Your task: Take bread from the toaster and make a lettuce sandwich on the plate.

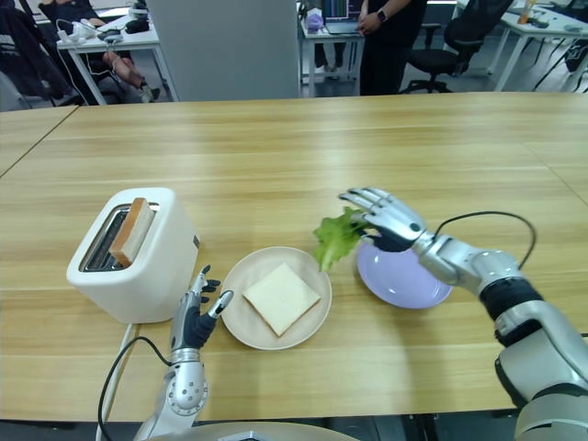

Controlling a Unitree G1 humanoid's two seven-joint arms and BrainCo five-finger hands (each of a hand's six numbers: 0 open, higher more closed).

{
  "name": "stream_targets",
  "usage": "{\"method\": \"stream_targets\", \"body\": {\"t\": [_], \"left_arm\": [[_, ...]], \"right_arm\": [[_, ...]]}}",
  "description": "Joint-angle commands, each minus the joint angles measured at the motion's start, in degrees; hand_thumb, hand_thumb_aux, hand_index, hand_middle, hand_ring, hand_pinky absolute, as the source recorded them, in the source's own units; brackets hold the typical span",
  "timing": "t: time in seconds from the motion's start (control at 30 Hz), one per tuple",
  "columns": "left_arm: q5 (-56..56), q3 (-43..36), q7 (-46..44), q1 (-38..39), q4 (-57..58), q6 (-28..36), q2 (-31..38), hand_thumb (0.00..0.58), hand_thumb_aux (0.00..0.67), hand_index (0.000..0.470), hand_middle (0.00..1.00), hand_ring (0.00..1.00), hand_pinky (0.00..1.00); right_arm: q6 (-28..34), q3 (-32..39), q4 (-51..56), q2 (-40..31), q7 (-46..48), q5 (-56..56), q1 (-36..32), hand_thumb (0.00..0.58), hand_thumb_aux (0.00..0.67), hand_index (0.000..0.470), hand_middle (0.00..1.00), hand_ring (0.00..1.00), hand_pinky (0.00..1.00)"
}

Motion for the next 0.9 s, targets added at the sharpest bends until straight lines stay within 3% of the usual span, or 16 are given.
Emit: {"method": "stream_targets", "body": {"t": [0.03,0.57,0.9], "left_arm": [[0.9,-0.5,-0.8,-0.3,-0.7,1.0,0.1,0.000,0.000,0.000,0.35,0.35,0.35],[5.1,-1.3,-1.7,0.9,-6.6,4.5,-0.2,0.000,0.000,0.000,0.33,0.33,0.33],[21.3,-3.4,-14.4,0.5,-30.8,16.4,-1.2,0.000,0.000,0.000,0.33,0.33,0.33]], "right_arm": [[1.3,-1.5,-6.2,3.0,6.1,1.9,3.5,0.580,0.670,0.460,0.00,0.00,0.00],[3.0,-1.9,-12.4,9.7,15.3,0.0,13.7,0.580,0.670,0.460,0.00,0.00,0.00],[6.7,-1.3,-11.1,12.5,15.1,-4.3,15.5,0.580,0.670,0.460,0.00,0.00,0.00]]}}
